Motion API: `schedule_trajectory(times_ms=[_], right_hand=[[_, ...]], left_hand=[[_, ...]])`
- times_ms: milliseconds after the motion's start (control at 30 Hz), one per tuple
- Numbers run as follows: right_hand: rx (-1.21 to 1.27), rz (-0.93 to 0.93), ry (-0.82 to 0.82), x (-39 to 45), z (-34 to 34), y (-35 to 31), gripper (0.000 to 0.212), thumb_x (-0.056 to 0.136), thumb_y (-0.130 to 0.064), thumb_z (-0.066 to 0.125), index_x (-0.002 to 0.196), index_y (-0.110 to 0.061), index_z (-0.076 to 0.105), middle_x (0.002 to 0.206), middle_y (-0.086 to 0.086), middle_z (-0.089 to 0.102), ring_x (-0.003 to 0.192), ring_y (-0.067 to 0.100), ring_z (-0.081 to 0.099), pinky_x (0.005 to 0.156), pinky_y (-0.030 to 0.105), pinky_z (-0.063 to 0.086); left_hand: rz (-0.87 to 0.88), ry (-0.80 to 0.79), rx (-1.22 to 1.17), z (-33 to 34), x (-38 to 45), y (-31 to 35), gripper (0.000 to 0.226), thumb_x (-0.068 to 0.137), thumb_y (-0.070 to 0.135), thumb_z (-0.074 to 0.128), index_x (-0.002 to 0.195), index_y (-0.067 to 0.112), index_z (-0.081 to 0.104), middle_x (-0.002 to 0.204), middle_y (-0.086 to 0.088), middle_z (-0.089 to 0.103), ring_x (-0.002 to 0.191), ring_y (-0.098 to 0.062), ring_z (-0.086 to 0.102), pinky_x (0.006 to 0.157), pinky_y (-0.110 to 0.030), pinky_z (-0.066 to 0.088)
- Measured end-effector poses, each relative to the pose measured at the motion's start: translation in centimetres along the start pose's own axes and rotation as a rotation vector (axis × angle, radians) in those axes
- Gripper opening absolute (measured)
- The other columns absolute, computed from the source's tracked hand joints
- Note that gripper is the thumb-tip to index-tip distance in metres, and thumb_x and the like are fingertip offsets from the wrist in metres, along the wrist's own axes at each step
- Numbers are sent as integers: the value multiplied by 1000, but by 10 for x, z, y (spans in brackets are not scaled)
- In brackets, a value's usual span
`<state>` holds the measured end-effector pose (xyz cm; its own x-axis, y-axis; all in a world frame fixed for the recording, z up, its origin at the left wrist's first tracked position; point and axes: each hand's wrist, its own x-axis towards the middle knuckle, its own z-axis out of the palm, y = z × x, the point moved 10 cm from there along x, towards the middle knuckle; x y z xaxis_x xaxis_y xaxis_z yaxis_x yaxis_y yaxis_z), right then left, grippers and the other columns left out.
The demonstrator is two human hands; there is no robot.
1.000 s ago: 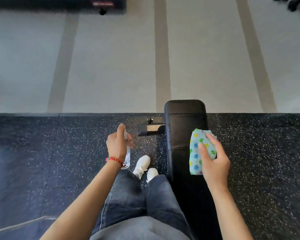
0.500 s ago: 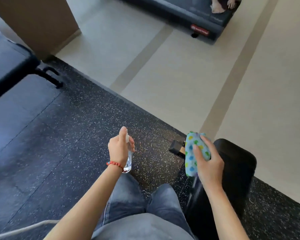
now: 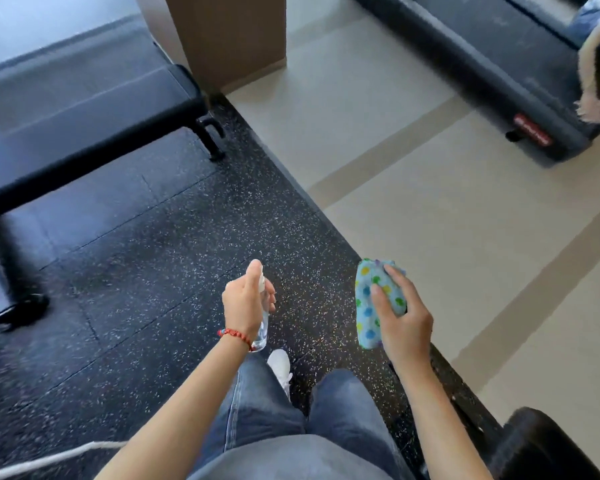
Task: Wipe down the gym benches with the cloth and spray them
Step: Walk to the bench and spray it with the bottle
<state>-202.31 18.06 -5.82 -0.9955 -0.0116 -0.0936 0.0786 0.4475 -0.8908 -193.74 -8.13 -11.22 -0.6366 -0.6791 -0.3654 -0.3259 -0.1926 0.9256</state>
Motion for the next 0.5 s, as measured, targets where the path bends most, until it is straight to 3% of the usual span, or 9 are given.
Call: schedule_trajectory(times_ms=[200,367,500], right_hand=[[-15,-61,-177,53,71,-40,30,83,-26,66,112,-32,59,111,-13,58,98,-2,54,78,-1,39],[2,-113,-247,117,115,-65,32,79,-32,61,111,-36,58,114,-11,59,106,7,56,90,16,43],[24,-152,-323,178,152,-90,32,83,-20,66,109,-36,57,114,-9,60,102,5,57,84,3,40]], left_hand=[[-47,158,-105,-40,56,17,54,83,43,44,47,3,54,44,-8,49,37,-13,46,41,-18,40],[-29,268,-103,-48,105,36,55,80,46,42,49,2,54,45,-9,50,36,-13,47,41,-17,41],[-32,349,-110,-47,152,54,57,75,53,42,47,5,55,42,-4,52,37,-14,48,47,-23,43]])
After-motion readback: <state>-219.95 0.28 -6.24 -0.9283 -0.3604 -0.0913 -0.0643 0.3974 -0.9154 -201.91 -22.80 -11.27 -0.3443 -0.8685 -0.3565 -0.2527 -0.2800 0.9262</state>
